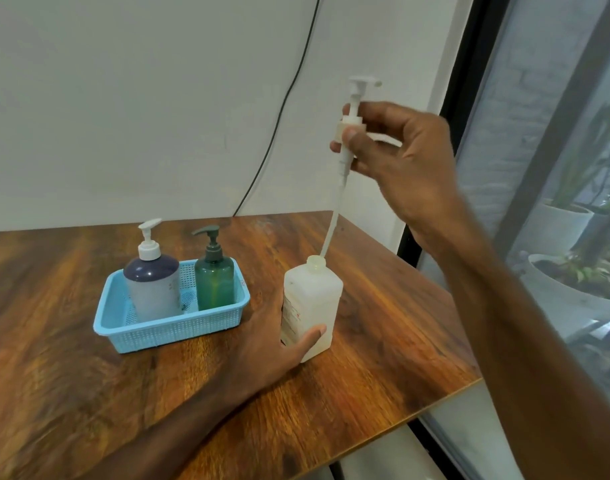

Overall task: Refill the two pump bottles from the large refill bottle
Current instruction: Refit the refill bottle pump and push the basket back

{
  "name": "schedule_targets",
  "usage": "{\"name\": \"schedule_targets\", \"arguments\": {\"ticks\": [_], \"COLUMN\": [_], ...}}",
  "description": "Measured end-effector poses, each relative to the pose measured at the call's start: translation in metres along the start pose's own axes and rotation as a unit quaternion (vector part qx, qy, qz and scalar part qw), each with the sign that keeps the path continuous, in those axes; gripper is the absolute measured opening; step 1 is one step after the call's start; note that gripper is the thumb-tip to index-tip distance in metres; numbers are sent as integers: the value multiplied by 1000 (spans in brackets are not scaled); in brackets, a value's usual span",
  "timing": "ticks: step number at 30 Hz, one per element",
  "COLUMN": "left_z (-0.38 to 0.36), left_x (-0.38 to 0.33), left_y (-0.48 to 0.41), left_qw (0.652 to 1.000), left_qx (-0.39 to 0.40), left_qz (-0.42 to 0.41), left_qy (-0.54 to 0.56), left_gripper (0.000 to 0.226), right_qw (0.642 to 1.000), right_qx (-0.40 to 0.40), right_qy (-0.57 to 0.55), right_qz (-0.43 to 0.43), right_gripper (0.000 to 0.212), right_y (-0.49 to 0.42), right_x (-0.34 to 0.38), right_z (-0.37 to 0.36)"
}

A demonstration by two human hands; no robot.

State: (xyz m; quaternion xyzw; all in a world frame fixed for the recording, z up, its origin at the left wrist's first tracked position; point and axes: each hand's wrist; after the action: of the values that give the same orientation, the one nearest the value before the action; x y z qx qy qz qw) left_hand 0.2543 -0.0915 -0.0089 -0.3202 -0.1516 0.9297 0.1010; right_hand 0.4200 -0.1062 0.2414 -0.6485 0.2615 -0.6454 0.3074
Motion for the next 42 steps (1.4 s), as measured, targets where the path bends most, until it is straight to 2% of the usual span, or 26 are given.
{"name": "schedule_targets", "arguments": {"ticks": [5, 8, 12, 14, 18, 21, 25, 26, 28, 30, 34, 39, 42], "left_z": [1, 1, 2, 3, 12, 25, 44, 49, 59, 70, 92, 103, 97], "left_x": [0, 1, -2, -4, -8, -13, -38, -47, -63, -73, -73, -62, -64], "left_y": [-1, -1, 0, 1, 5, 10, 12, 8, -8, -25, -44, -49, -49], "left_qw": [1000, 1000, 1000, 999, 995, 980, 949, 953, 981, 992, 992, 976, 972], "left_qx": [-2, -1, 9, 3, 20, 42, -15, -27, -70, -88, -24, 97, 111], "left_qz": [-12, -18, -17, -19, -49, -86, -78, -66, -51, -53, -89, -131, -143], "left_qy": [13, 19, 16, 31, 85, 177, 305, 295, 172, 72, 84, 146, 150], "left_gripper": [94, 94, 95, 91, 79, 74, 57, 51, 41, 36, 27, 40, 42], "right_qw": [994, 976, 971, 968, 960, 959, 964, 964, 964, 964, 961, 968, 972], "right_qx": [15, 59, 29, 41, 67, 67, 79, 86, 90, 83, 63, 27, 9], "right_qy": [66, 119, 180, 193, 147, 93, 63, 61, 51, 29, -10, -5, -18], "right_qz": [-90, -172, -153, -154, -228, -259, -245, -243, -246, -253, -269, -248, -233], "right_gripper": [29, 34, 44, 49, 72, 65, 61, 59, 53, 43, 33, 60, 62], "right_y": [35, 69, 95, 97, 111, 122, 126, 126, 125, 124, 126, 130, 132], "right_x": [-46, -76, -94, -98, -109, -114, -116, -116, -117, -121, -128, -136, -140], "right_z": [-2, -3, -3, -3, -3, -1, 1, 1, 0, -1, -1, -7, -8]}}
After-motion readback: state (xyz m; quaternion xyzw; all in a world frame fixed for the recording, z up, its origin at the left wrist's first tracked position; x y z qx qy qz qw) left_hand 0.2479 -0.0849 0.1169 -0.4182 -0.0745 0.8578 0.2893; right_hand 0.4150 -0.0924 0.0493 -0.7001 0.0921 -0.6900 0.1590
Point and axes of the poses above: each hand's wrist, its own y-axis away from the middle knuckle, its own z-axis out of the back of the hand, x = y × z, and after that the axes turned 15 degrees about -y, right-handed
